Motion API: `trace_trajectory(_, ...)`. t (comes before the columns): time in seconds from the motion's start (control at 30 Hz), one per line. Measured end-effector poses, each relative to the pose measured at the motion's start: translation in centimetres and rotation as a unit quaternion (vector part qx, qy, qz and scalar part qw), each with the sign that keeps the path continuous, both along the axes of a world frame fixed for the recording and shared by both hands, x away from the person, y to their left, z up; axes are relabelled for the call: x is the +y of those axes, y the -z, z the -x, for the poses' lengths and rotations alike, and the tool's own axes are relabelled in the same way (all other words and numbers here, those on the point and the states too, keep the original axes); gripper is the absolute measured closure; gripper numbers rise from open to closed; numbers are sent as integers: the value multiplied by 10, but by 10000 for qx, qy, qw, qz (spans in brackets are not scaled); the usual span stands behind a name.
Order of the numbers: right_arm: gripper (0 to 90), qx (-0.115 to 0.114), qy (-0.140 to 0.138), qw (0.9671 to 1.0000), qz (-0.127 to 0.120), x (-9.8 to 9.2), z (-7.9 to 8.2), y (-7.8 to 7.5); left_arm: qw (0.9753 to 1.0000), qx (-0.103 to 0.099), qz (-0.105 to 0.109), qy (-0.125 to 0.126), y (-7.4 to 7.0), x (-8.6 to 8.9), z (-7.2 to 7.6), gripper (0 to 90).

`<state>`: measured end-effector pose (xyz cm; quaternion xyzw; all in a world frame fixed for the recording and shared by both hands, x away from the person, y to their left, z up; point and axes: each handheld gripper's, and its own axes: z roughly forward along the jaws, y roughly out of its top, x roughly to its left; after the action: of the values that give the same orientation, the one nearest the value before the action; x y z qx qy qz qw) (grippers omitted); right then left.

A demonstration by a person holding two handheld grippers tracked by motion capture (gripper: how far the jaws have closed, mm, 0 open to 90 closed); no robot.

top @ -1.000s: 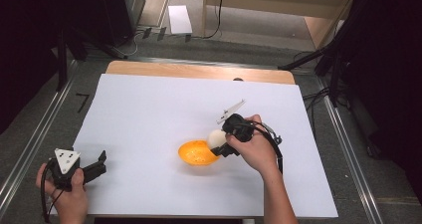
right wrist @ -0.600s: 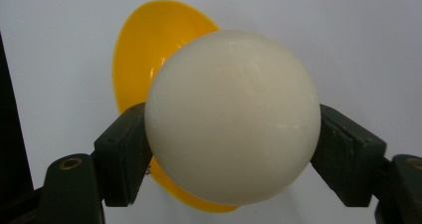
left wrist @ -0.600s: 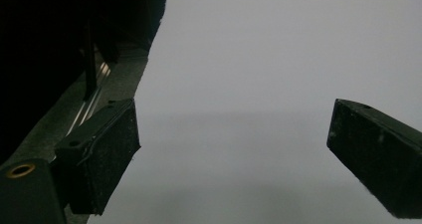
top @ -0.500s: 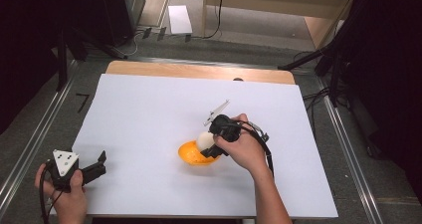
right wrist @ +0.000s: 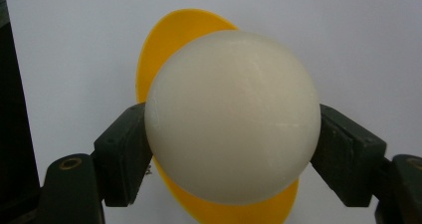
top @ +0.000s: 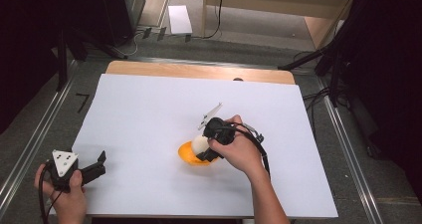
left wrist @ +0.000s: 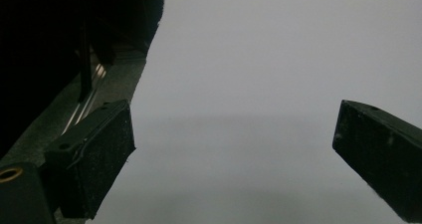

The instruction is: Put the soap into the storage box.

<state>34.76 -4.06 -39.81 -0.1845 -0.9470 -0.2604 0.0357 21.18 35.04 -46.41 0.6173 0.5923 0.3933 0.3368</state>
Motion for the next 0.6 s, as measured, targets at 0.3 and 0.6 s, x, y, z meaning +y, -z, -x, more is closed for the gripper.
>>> trace_trajectory(0.3,238,-71,-102,9999,78,2,3,-1,10000,-5,14,5,0,0,0,34)
trace_trajectory(0.6,238,-126,-196,9997,62,5,7,-4,10000,-9,52,13,0,1,0,34)
